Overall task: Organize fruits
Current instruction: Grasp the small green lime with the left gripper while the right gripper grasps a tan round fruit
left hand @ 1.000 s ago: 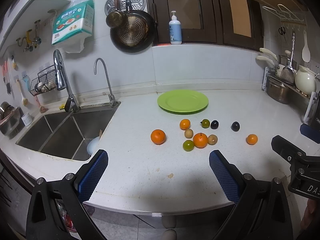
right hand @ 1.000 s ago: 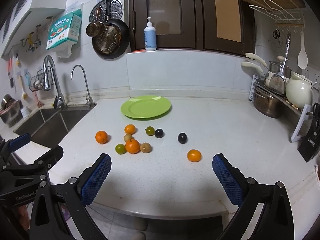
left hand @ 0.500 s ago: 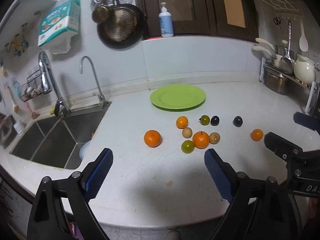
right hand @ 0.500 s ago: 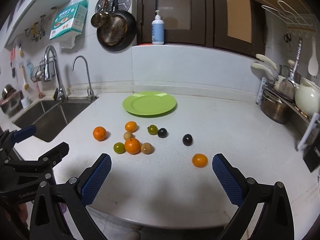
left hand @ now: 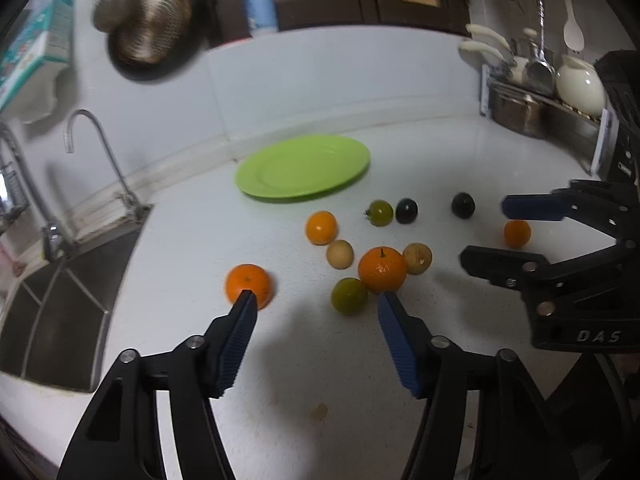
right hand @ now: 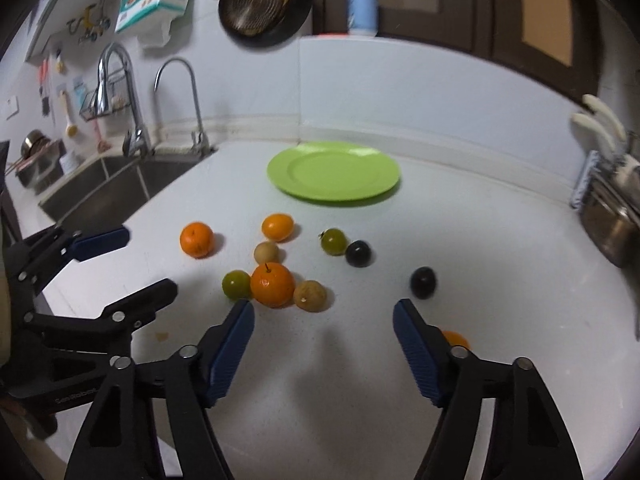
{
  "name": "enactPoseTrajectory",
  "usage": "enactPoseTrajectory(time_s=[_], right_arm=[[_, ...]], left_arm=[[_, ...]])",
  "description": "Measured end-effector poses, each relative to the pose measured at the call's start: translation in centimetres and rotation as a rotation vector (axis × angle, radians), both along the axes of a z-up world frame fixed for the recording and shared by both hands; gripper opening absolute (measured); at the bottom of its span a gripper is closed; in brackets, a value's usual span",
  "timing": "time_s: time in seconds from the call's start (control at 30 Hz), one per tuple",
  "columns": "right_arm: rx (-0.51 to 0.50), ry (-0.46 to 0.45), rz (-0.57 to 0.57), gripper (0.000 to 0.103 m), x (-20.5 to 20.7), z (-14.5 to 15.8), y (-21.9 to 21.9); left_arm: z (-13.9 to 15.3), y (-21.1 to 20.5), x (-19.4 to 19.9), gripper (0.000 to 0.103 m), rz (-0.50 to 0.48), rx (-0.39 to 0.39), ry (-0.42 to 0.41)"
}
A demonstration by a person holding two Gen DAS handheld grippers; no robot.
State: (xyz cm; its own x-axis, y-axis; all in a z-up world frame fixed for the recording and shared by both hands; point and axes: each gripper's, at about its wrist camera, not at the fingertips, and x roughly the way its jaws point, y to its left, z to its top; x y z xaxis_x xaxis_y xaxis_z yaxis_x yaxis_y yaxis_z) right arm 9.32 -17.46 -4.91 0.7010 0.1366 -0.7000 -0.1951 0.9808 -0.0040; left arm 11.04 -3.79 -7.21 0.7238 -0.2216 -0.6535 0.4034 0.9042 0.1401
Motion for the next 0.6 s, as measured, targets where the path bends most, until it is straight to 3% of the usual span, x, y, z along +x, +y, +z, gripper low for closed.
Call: enactPoseTrajectory(time_s=[0.3, 0.6], right_arm=[[-0.019, 0.096, 0.069, 0.05, 3.6, -3.4, 1.1], [-0.002, 0.157, 0.077, 0.046, 6.1, -5.3, 1.4]], left_arm=[[-2.7, -1.3, 3.3, 0.051, -0.09, 0.025, 0.098], [-4.2, -2.0, 5.0, 0.045, -0.13, 0.011, 0.188]])
